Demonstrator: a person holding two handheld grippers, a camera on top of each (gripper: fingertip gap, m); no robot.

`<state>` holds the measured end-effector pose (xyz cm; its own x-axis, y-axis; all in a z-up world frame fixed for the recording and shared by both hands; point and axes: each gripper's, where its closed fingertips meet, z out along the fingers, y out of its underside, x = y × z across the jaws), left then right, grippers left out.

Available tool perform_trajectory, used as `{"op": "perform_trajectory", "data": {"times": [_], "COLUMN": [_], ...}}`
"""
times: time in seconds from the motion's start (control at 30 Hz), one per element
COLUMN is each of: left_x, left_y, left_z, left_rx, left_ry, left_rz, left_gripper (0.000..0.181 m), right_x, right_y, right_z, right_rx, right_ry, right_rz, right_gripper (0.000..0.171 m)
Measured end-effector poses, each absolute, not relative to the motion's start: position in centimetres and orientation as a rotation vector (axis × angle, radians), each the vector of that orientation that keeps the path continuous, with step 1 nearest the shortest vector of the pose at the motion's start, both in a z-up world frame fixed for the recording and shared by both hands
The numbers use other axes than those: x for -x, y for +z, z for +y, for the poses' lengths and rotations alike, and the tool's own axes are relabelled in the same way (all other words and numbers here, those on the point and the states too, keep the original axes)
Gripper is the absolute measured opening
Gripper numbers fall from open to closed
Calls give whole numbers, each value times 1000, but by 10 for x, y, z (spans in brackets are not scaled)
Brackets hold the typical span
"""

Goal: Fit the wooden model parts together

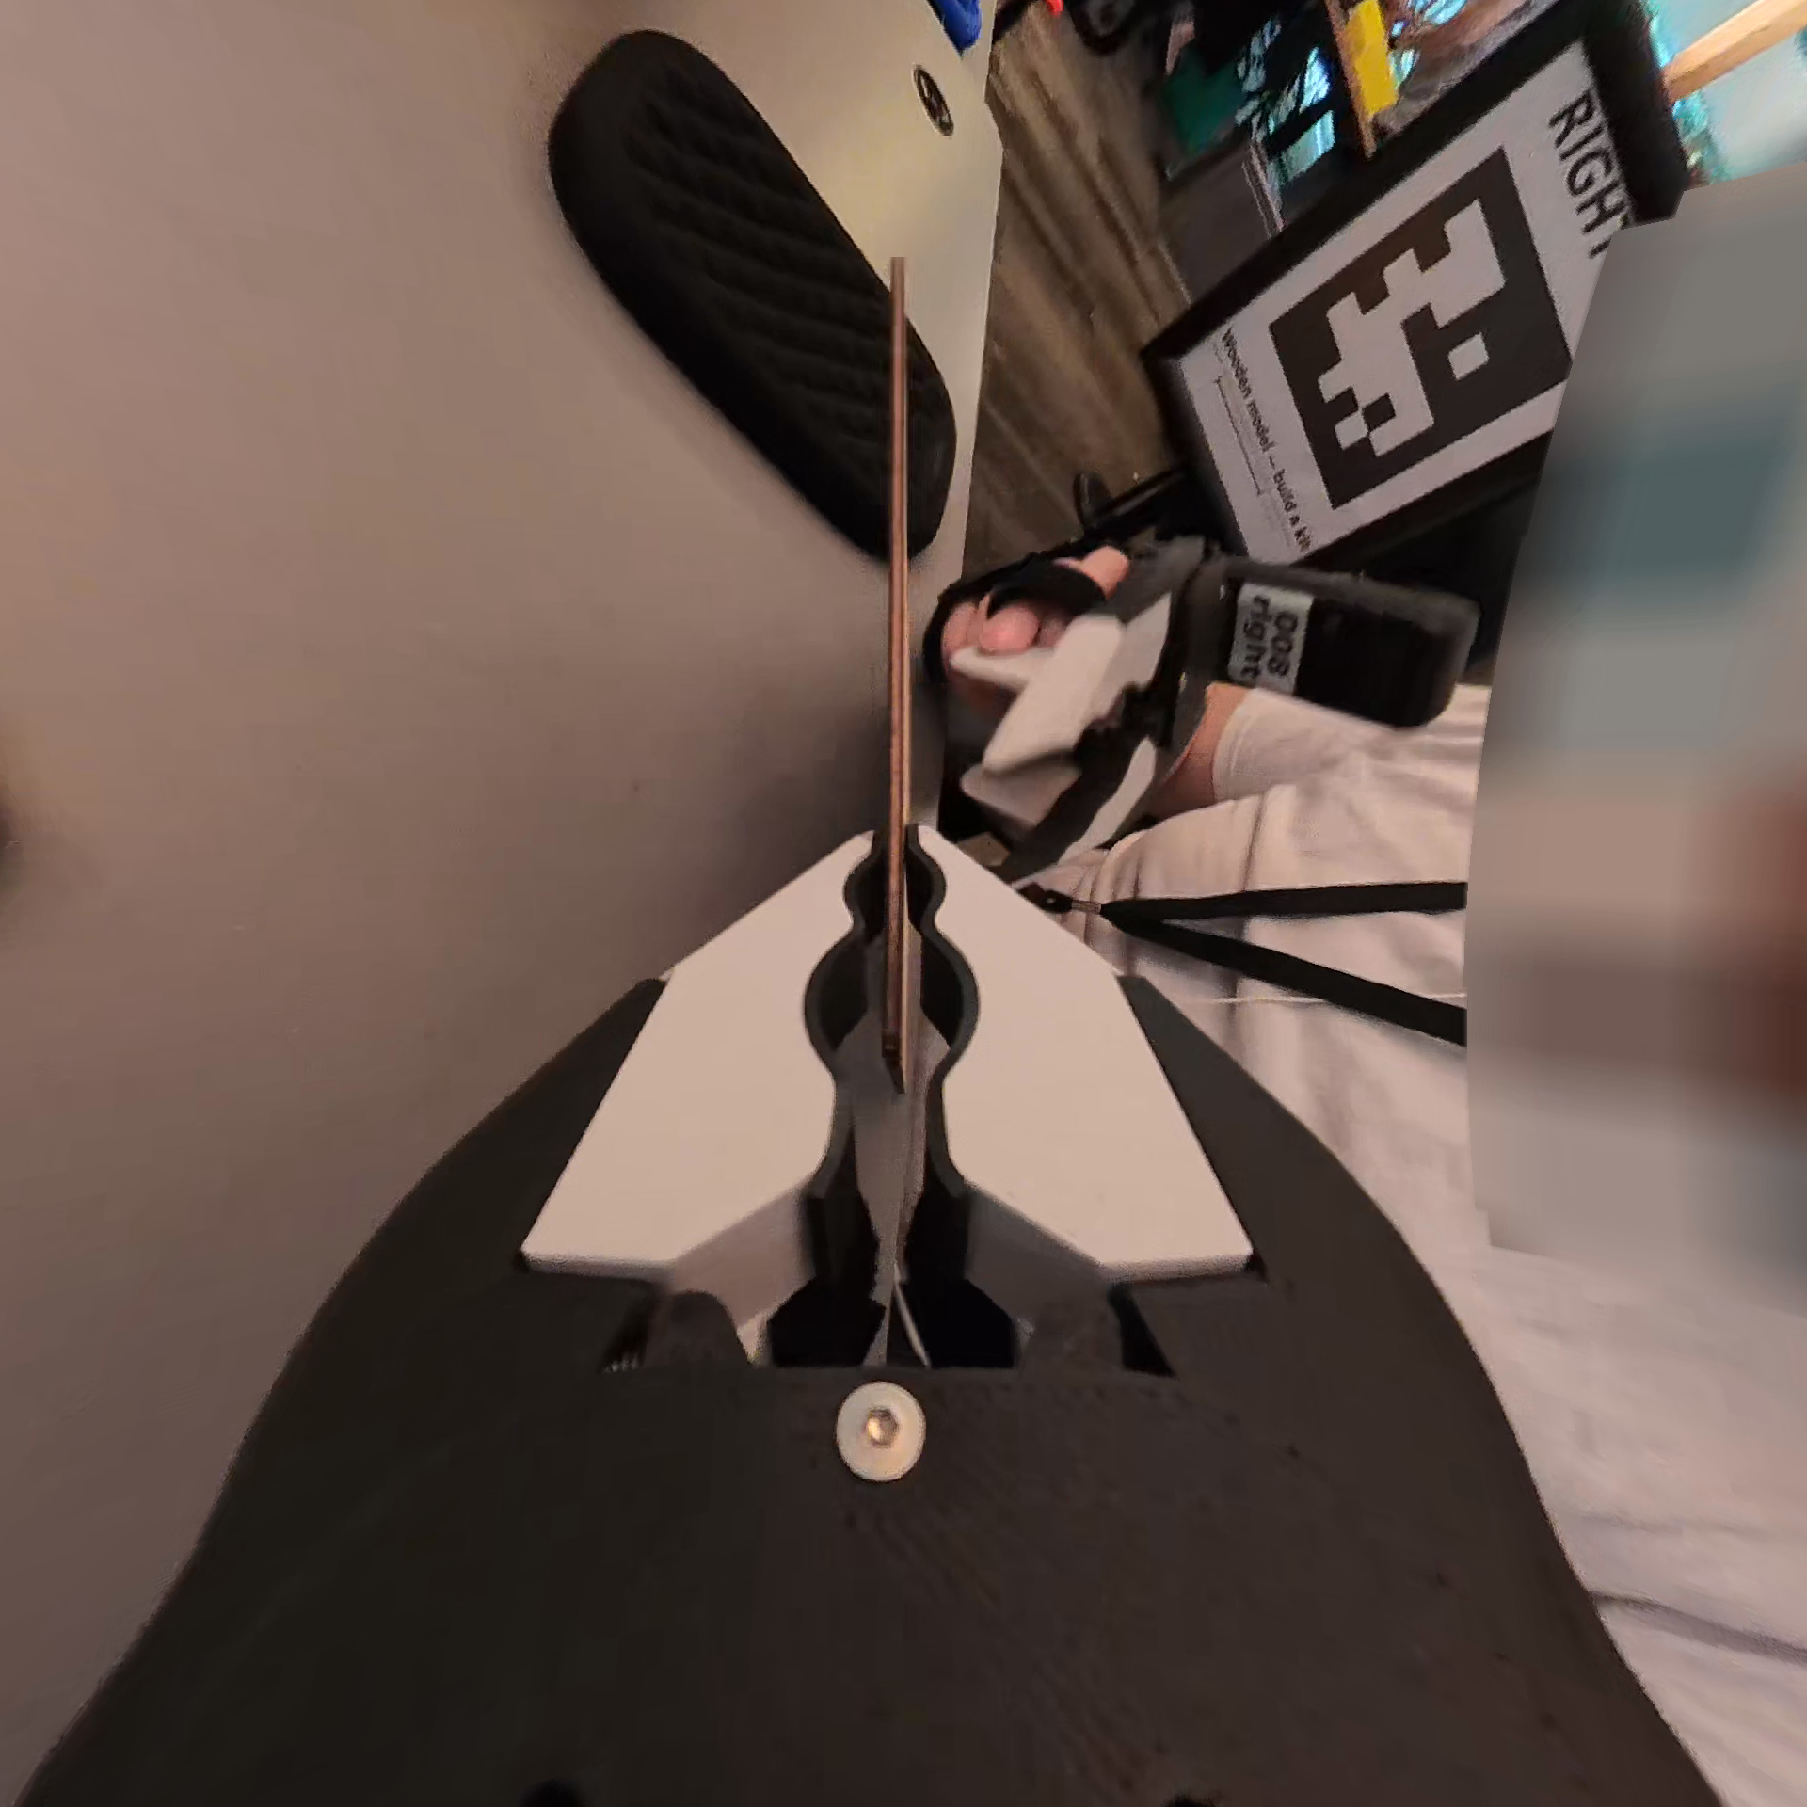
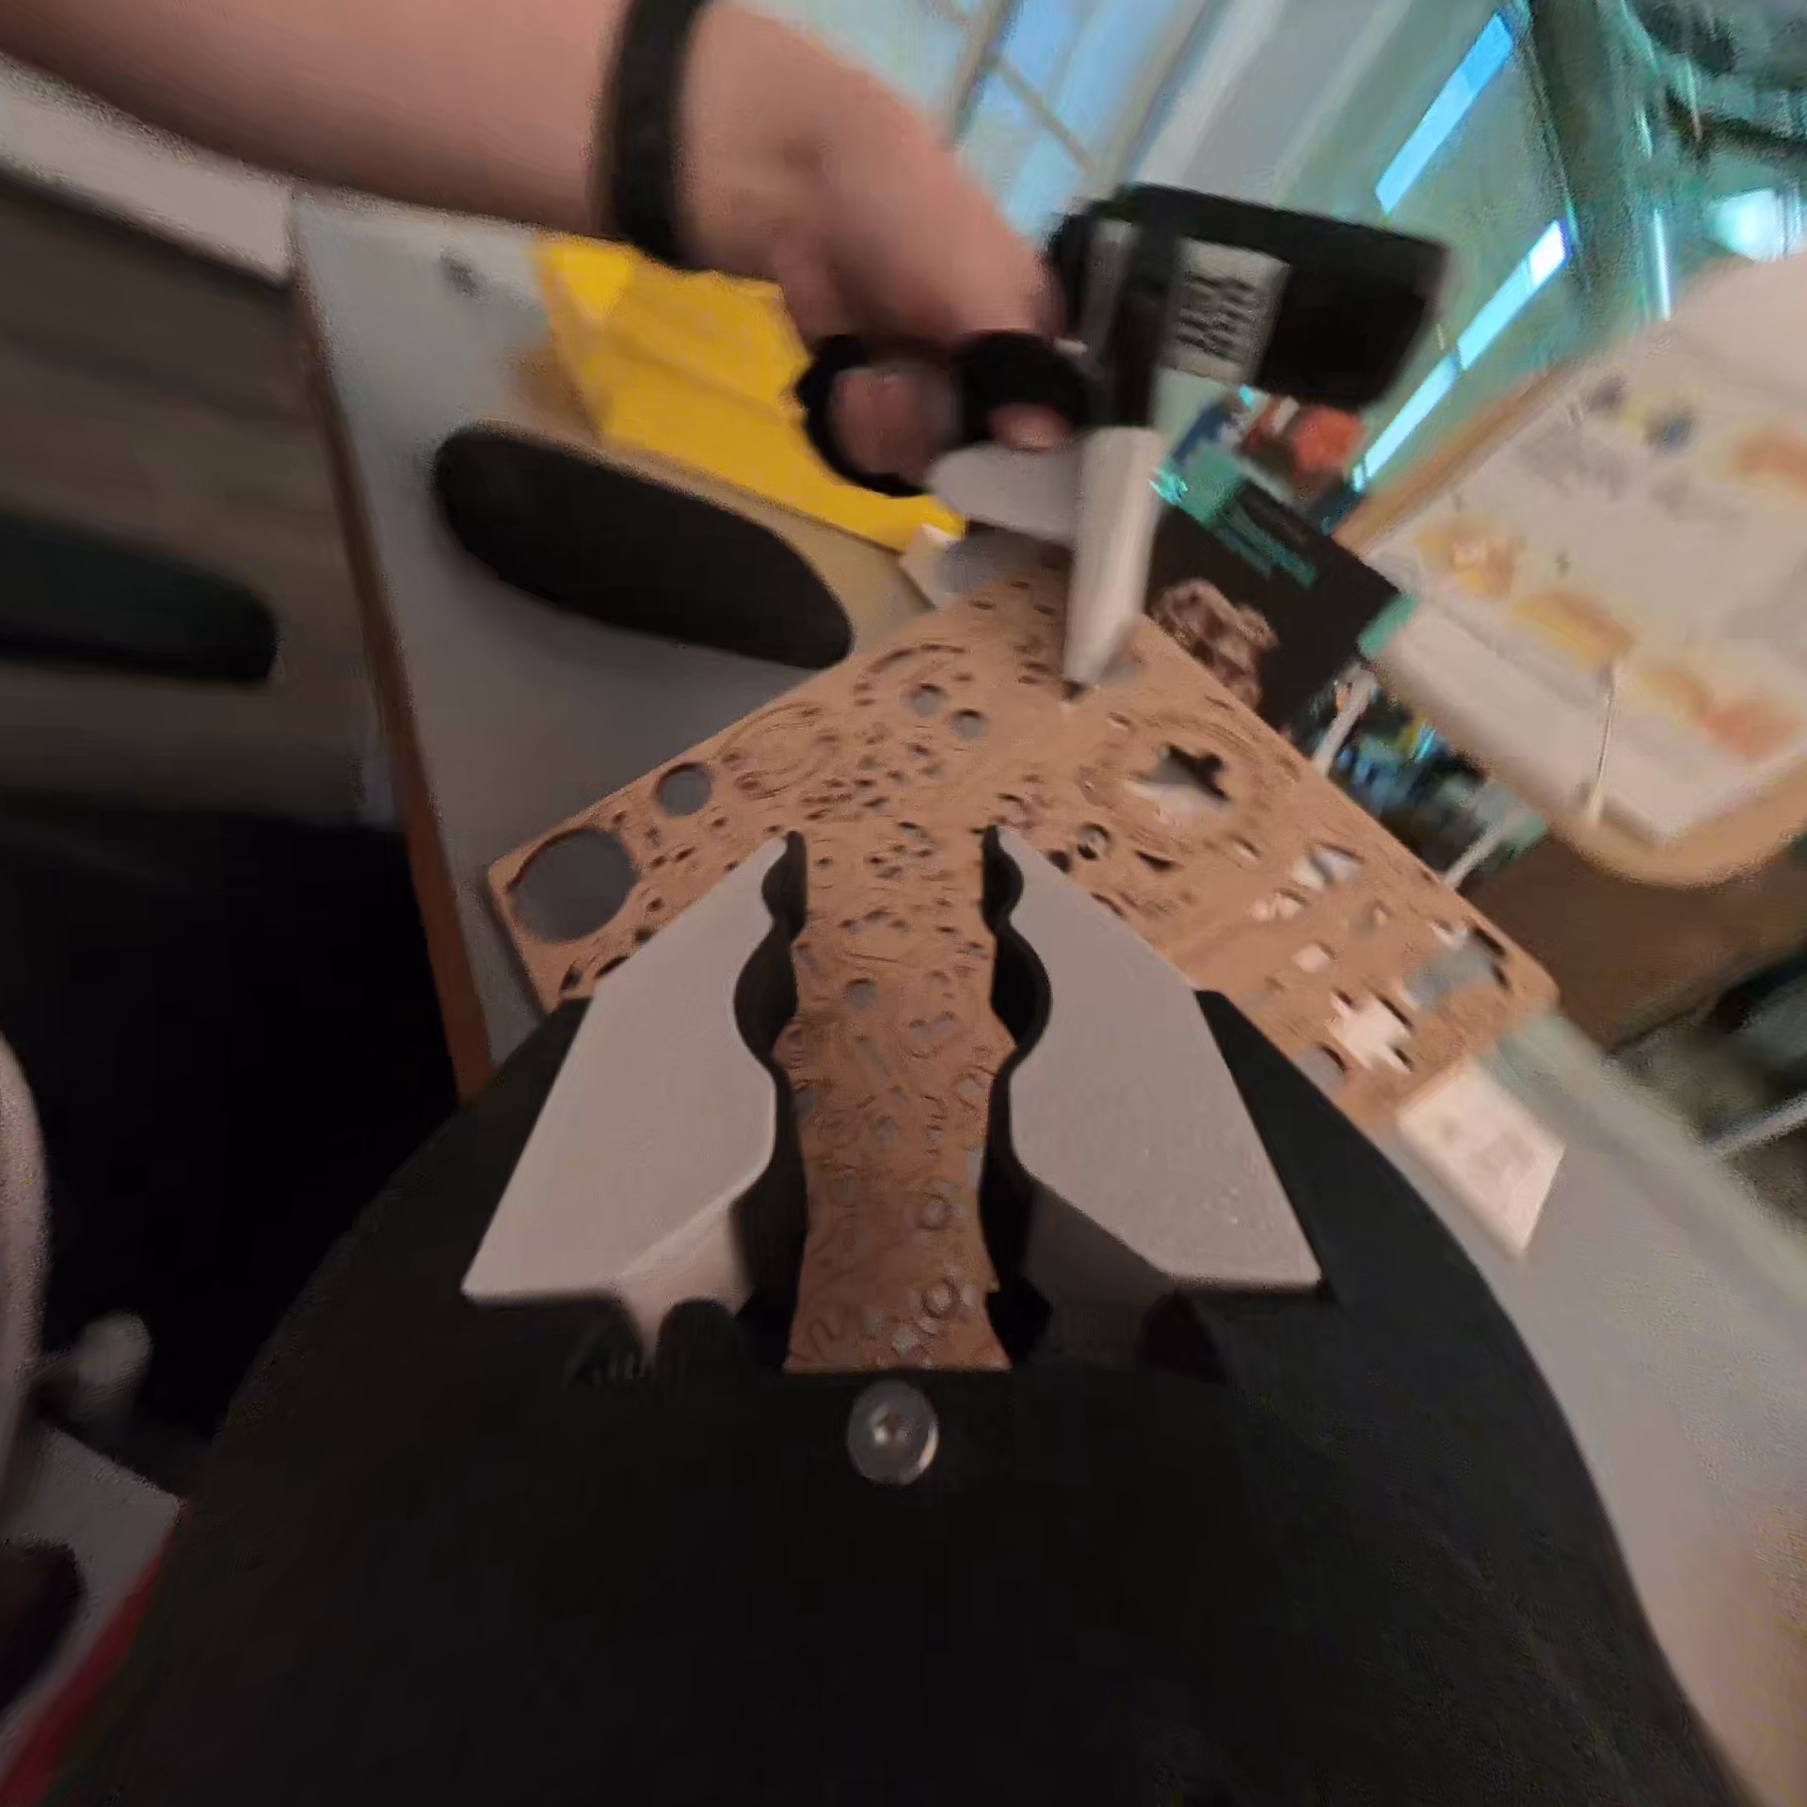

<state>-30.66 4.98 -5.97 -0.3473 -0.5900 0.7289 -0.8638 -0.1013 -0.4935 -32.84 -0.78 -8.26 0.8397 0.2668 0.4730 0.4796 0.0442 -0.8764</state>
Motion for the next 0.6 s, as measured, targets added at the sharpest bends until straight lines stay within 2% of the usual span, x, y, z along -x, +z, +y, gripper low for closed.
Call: {"op": "perform_trajectory", "data": {"times": [0.1, 0.17, 0.27, 0.33, 0.47, 0.6], "left_x": [303, 303, 302, 301, 303, 312], "left_y": [-63, -64, -65, -65, -64, -67], "left_z": [54, 54, 53, 53, 53, 54], "left_rx": [-1618, -1611, -1605, -1608, -1611, -1599], "left_ry": [1455, 1469, 1495, 1503, 1517, 1513], "left_rz": [-1881, -1881, -1875, -1880, -1891, -1903], "left_gripper": [1, 1, 1, 1, 1, 2], "right_x": [282, 254, 238, 241, 246, 258], "right_y": [-64, -60, -71, -83, -91, -93], "right_z": [-3, 1, 11, 20, 36, 42], "right_rx": [1649, 1703, 1823, 1919, 1989, 1996], "right_ry": [27, 138, 262, 298, 292, 395], "right_rz": [-243, -57, 75, 100, 126, 103], "right_gripper": [65, 92, 115, 124, 121, 91]}}
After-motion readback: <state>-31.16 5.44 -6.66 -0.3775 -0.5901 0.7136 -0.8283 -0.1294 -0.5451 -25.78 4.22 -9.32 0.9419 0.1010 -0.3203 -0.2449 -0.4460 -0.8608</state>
